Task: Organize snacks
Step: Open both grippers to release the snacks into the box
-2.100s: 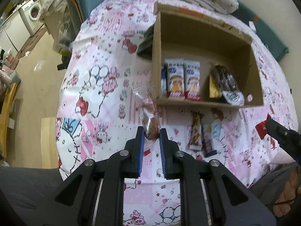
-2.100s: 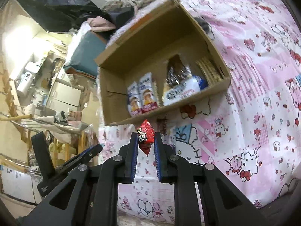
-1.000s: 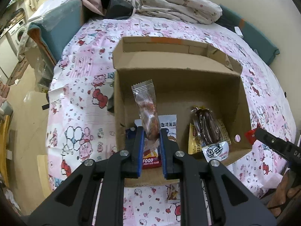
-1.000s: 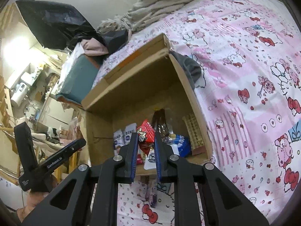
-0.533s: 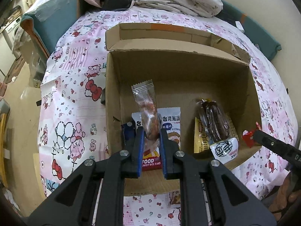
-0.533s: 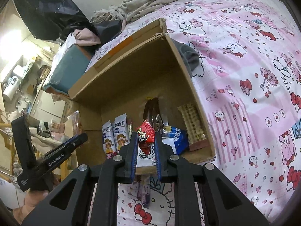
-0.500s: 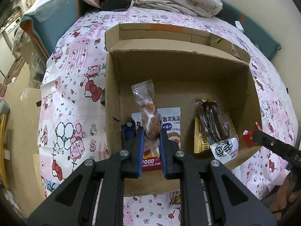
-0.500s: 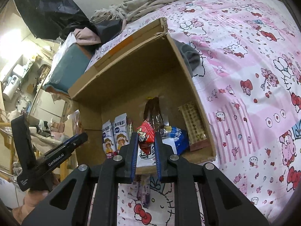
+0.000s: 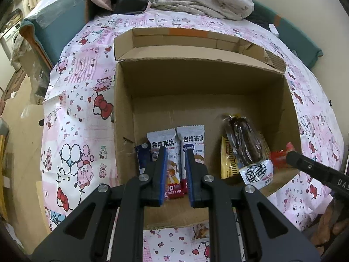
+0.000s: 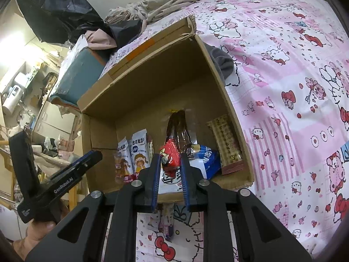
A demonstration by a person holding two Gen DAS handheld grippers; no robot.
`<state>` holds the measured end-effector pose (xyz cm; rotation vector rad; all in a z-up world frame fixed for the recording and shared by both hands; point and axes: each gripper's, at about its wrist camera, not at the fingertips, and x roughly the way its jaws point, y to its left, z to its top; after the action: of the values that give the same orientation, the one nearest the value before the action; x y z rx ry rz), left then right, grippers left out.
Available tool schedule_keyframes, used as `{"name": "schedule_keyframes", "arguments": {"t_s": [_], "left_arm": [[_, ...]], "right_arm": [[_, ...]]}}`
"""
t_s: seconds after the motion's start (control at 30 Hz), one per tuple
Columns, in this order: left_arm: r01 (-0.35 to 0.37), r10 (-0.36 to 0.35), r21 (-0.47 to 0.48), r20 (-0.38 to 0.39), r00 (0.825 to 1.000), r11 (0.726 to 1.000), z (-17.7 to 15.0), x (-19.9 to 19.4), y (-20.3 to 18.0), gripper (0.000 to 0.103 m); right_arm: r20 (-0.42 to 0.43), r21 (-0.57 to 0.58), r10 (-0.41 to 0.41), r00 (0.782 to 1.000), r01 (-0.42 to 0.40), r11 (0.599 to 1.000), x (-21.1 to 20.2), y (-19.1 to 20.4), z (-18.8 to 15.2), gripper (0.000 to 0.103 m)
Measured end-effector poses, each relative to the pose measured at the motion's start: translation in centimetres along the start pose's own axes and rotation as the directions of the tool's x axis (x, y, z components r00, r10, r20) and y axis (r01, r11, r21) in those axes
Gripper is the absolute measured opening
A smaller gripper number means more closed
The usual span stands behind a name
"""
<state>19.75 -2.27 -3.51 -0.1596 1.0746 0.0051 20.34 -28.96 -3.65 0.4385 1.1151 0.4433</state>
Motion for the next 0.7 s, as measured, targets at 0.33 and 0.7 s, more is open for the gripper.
{"name": "schedule_keyframes", "arguments": {"t_s": [0.33, 0.7], "left_arm": [[0.005, -0.004, -0.024, 0.038, 0.999, 1.000, -0.1, -1.1, -0.1, 0.073], [0.003, -0.002, -0.033, 0.025, 1.000, 0.999, -0.6, -1.5, 0.2, 0.075]], "right_arm": [[0.031, 0.015, 0.014, 0.999, -0.014, 1.000, -0.7, 0.1, 0.3, 0.059], [0.045, 0.006, 0.011, 0.999, -0.011, 1.000, -1.5, 0.5, 0.1, 0.073]]}}
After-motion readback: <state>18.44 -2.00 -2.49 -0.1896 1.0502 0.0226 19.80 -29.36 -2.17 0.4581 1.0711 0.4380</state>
